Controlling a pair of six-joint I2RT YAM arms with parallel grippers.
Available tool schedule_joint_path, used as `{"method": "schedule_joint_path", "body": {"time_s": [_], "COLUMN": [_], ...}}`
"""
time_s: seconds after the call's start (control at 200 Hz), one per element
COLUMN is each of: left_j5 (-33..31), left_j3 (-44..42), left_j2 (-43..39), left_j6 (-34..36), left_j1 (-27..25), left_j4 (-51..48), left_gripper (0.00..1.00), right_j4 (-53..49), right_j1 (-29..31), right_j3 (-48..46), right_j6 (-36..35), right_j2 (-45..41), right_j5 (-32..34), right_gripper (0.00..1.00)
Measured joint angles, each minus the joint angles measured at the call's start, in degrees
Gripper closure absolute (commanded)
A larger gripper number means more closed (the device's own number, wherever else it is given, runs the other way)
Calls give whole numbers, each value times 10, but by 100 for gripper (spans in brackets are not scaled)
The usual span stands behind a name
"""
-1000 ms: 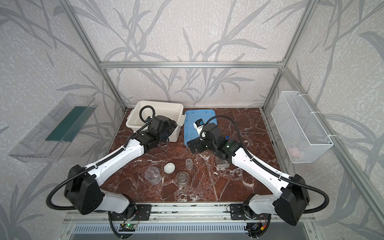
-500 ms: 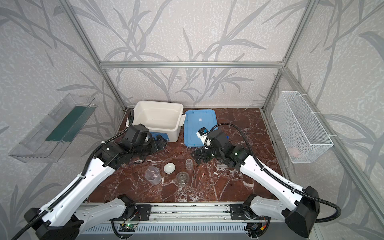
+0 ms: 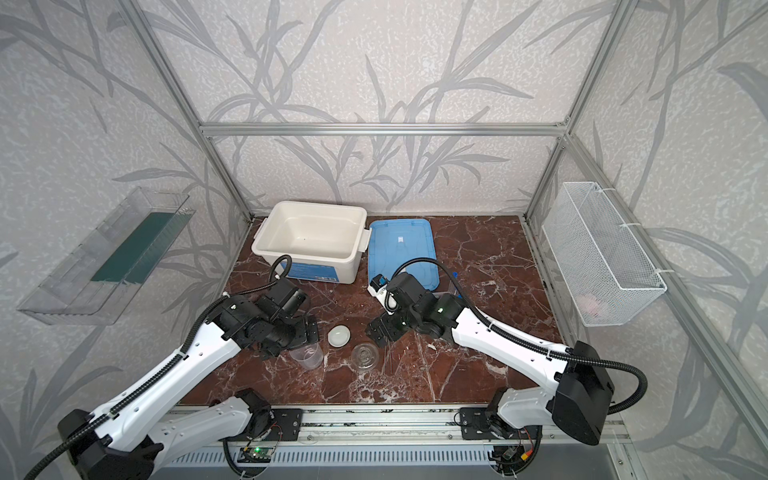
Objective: Organize the chemistry lab equipment
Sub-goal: 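Grasp the clear plastic beaker with the left gripper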
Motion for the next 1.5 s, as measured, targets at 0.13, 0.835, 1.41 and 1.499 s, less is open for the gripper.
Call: {"method": "schedule_joint_path", "body": {"time_s": [0.13,0.835,1.41,1.499], "left_j5": [0,-29,-64,-67], "left_j3": [-36,-89,-90,-89], "left_j2": [3,63,71,67], "left_j6": [-8,-7,7,7], "left_j1": [-5,-12,-12,-12], "left_j4": [22,106,102,95], "left_gripper": [1,14,29,29], "right_j4": [8,21,23,23], "right_j1": [0,0,0,0], "right_j3": [0,0,0,0], "right_j6": [0,0,0,1], "right_j2": [0,4,16,17], "right_j5": [8,20,23,23], "right_gripper": [1,1,1,1]}}
